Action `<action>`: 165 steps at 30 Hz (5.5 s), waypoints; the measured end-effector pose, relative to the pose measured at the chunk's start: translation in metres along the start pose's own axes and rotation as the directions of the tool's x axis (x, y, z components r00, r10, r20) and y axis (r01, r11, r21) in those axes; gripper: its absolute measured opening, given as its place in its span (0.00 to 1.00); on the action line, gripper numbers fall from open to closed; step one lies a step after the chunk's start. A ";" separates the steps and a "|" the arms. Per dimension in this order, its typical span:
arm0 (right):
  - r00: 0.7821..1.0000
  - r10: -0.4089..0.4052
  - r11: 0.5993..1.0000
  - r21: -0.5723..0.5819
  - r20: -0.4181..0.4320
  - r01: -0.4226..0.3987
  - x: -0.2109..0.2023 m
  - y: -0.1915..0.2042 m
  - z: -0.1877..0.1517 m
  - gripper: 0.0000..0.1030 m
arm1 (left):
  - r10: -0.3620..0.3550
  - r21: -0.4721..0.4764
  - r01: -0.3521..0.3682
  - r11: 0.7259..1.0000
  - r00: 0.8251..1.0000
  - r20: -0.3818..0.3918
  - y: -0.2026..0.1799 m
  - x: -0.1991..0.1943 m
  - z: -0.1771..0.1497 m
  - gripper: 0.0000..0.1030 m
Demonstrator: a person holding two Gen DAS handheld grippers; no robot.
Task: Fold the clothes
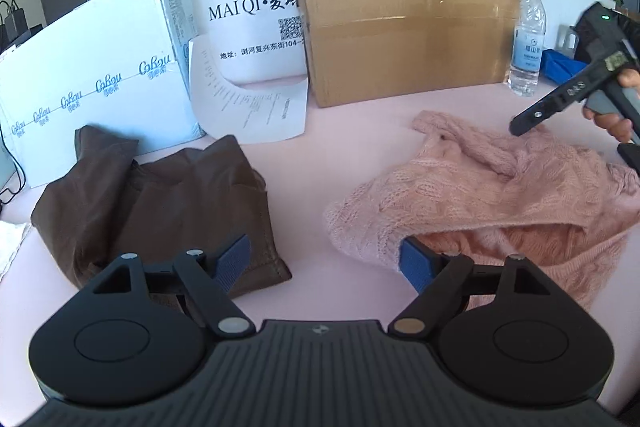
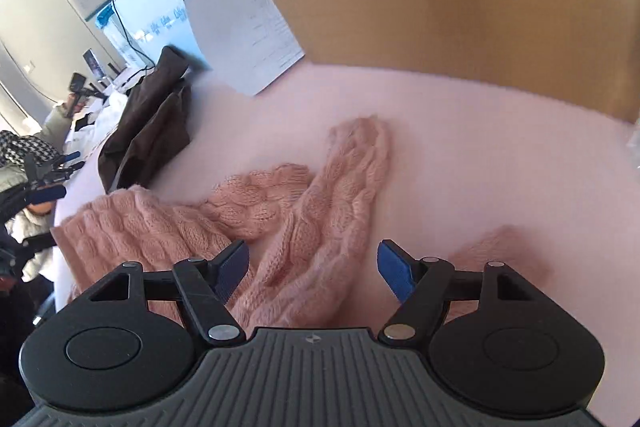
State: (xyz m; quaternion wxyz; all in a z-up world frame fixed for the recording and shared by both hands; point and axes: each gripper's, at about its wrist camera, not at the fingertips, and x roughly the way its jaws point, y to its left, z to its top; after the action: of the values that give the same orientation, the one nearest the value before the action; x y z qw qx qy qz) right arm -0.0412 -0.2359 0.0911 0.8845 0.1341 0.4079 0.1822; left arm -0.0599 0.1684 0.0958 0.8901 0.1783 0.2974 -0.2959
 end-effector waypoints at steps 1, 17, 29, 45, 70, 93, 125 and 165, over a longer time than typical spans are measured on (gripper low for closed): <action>0.998 -0.061 0.996 -0.065 0.012 0.062 0.002 0.009 -0.003 0.19 | -0.003 0.000 0.003 1.000 1.000 -0.023 -0.001 0.005 -0.003 0.77; 0.865 -0.475 0.880 0.075 0.165 0.469 -0.067 -0.035 -0.052 0.15 | -0.067 -0.266 0.098 0.959 0.990 0.121 0.065 -0.024 -0.024 0.80; 0.838 -0.333 0.741 -0.430 0.433 0.516 -0.019 0.126 -0.047 0.67 | -0.035 -0.102 0.019 0.995 0.987 -0.155 -0.002 0.086 0.015 0.80; 0.990 -0.033 0.750 -0.652 0.138 0.116 0.057 0.155 -0.033 0.04 | -0.026 0.010 0.027 1.000 0.995 -0.093 -0.026 0.066 -0.008 0.63; 0.918 -0.108 0.953 -0.222 0.381 0.204 -0.116 0.043 -0.180 0.04 | -0.073 0.218 0.110 0.970 0.983 -0.170 -0.124 0.160 0.090 0.75; 0.915 -0.121 0.949 -0.227 0.385 0.221 -0.105 0.052 -0.181 0.04 | -0.338 0.023 0.353 0.935 0.910 -0.242 -0.106 0.163 0.101 0.16; 0.828 -0.167 0.971 -0.059 0.535 0.234 -0.124 0.045 -0.180 0.56 | 0.149 -0.297 -0.130 0.946 0.988 0.041 -0.044 0.112 0.121 0.09; 0.849 -0.277 0.948 -0.018 0.449 0.319 -0.122 0.060 -0.130 0.12 | -0.541 0.197 0.546 0.814 0.837 -0.086 -0.164 0.038 0.048 0.79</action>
State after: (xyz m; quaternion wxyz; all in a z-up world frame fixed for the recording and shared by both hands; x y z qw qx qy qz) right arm -0.2273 -0.2238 0.1145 0.9764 0.0660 0.2038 0.0261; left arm -0.1186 0.0039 0.0846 0.7401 0.1844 0.3137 -0.5655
